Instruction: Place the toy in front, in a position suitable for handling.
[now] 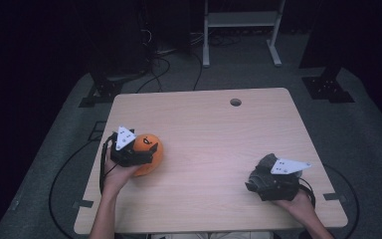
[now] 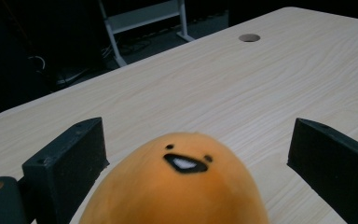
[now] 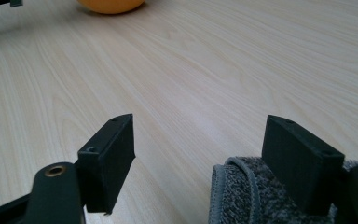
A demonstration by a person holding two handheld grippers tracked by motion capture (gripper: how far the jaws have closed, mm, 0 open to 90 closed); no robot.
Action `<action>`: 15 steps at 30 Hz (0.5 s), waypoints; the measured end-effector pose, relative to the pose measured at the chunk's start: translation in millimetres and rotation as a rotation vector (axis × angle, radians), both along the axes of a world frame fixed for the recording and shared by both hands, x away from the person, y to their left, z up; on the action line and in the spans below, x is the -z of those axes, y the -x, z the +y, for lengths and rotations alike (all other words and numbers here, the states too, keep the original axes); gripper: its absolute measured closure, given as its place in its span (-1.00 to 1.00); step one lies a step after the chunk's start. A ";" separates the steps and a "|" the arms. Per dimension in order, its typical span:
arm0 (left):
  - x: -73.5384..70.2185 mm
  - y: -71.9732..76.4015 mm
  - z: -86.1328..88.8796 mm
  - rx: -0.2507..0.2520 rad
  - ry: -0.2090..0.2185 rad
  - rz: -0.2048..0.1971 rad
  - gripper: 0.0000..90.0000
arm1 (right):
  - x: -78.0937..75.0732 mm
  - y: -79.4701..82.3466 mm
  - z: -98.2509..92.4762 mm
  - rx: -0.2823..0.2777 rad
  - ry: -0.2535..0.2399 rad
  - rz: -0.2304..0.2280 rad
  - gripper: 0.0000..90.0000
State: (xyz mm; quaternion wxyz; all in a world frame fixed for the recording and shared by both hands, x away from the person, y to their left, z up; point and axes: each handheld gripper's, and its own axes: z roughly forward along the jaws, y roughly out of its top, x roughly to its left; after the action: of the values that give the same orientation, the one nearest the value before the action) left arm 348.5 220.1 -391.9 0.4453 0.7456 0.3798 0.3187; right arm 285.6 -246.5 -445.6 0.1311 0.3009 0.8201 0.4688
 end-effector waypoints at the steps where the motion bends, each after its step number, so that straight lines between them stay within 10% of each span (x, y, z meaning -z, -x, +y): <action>1: 1.3 1.9 5.4 -0.013 0.004 -0.001 -0.92 | -0.4 -0.2 0.4 -0.001 -0.002 -0.003 -0.46; 15: 29.8 -4.4 19.5 -0.020 -0.029 0.125 -0.83 | -0.1 -2.7 5.6 -0.028 0.020 -0.010 -0.46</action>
State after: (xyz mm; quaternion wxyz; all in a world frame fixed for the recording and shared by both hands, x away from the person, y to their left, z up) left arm 352.9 239.6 -421.7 0.4068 0.7665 0.4096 0.2815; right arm 288.3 -240.9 -445.5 0.1319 0.2857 0.8281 0.4639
